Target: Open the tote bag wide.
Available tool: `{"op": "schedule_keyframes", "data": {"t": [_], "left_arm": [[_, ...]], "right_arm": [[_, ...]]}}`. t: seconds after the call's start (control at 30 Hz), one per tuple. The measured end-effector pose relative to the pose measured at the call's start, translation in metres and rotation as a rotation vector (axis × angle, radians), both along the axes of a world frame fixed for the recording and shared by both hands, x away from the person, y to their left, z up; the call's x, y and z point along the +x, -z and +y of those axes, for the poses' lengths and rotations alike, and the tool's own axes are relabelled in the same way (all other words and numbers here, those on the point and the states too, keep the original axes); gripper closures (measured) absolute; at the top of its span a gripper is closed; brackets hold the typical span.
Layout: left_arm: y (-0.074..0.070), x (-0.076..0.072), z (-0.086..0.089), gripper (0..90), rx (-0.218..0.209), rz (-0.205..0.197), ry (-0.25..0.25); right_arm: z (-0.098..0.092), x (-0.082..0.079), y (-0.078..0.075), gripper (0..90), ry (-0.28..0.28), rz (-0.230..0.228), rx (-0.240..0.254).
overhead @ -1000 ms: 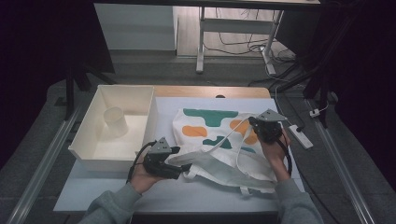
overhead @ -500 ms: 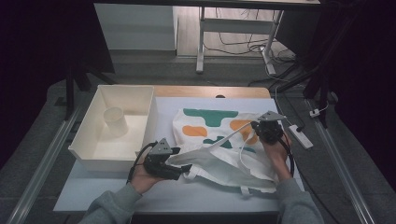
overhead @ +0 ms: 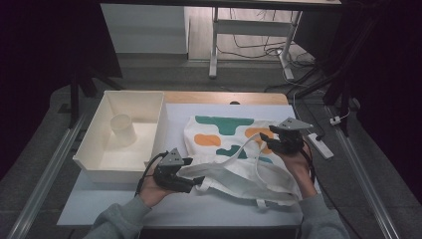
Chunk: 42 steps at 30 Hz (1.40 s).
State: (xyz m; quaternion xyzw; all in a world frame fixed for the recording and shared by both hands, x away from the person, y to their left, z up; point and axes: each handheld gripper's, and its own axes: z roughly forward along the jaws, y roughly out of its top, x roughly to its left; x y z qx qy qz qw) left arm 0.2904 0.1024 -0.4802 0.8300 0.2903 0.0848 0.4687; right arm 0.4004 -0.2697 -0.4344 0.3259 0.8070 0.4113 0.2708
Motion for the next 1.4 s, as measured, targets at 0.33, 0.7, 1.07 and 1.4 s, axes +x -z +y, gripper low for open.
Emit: {"op": "schedule_keyframes", "data": {"t": [0.33, 0.7, 1.07, 1.4], "left_arm": [[0.001, -0.001, -0.001, 22.2, 0.009, -0.006, 0.001], [0.001, -0.001, -0.002, 22.5, 0.011, -0.012, 0.010], [0.002, -0.002, -0.004, 22.6, 0.016, -0.009, 0.015], [0.003, -0.001, -0.004, 22.8, 0.021, -0.006, 0.020]], "right_arm": [[0.023, -0.042, -0.010, 46.9, -0.181, 0.100, 0.045], [0.048, -0.085, -0.003, 46.1, -0.303, 0.123, -0.023], [0.072, -0.094, 0.012, 47.7, -0.336, 0.129, -0.166], [0.074, -0.088, 0.030, 48.4, -0.317, 0.147, -0.219]]}}
